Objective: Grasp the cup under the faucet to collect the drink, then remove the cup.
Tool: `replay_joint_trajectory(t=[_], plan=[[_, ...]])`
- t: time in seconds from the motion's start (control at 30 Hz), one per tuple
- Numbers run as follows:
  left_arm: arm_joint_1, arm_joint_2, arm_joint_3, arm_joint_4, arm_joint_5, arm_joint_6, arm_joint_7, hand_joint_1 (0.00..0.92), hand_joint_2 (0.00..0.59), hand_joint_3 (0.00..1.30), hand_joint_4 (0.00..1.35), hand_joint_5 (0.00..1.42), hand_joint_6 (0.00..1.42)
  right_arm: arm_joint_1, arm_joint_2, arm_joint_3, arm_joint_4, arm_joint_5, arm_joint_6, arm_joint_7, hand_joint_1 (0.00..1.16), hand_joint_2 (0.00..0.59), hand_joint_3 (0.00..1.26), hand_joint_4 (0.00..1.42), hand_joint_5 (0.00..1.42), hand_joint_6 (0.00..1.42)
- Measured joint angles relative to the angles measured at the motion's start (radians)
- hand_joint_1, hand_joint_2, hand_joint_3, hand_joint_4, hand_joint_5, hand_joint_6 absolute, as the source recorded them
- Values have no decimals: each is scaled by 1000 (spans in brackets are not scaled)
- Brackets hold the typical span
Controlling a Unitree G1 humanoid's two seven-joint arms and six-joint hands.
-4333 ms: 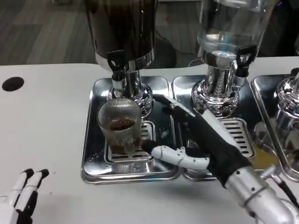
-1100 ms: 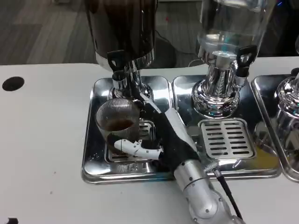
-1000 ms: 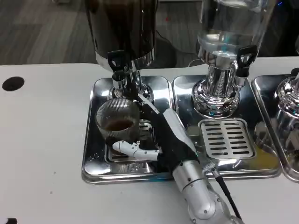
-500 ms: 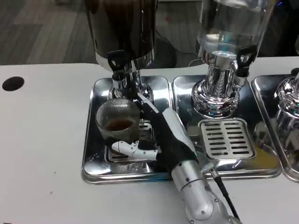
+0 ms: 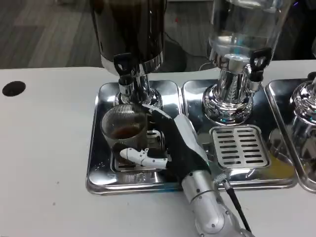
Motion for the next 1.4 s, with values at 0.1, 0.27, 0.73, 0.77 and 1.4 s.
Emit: replay_joint_trajectory(t=[0.1, 0.27, 0.73, 0.77, 1.4], plan=[[0, 0, 0, 0, 0, 1, -2, 0, 99, 290, 130, 192, 423, -2, 1, -1, 8, 0, 0, -3, 721, 98, 287, 344, 364, 215], [-1, 0, 0, 0, 0, 7, -10, 0, 99, 291, 133, 197, 420, -2, 1, -4, 14, 2, -3, -3, 721, 98, 305, 353, 377, 219], [-20, 0, -8, -5, 3, 37, -31, 0, 103, 291, 143, 203, 417, -2, 1, -20, 16, 2, -12, -4, 709, 105, 366, 412, 428, 258], [-21, 0, -8, -6, 4, 38, -33, 0, 103, 291, 143, 204, 417, -2, 1, -20, 16, 2, -12, -4, 706, 104, 370, 422, 430, 259], [-49, 0, -17, -12, 24, 55, -55, 0, 104, 291, 144, 208, 421, 7, -1, -33, 8, 5, -21, -6, 700, 102, 382, 428, 448, 278]])
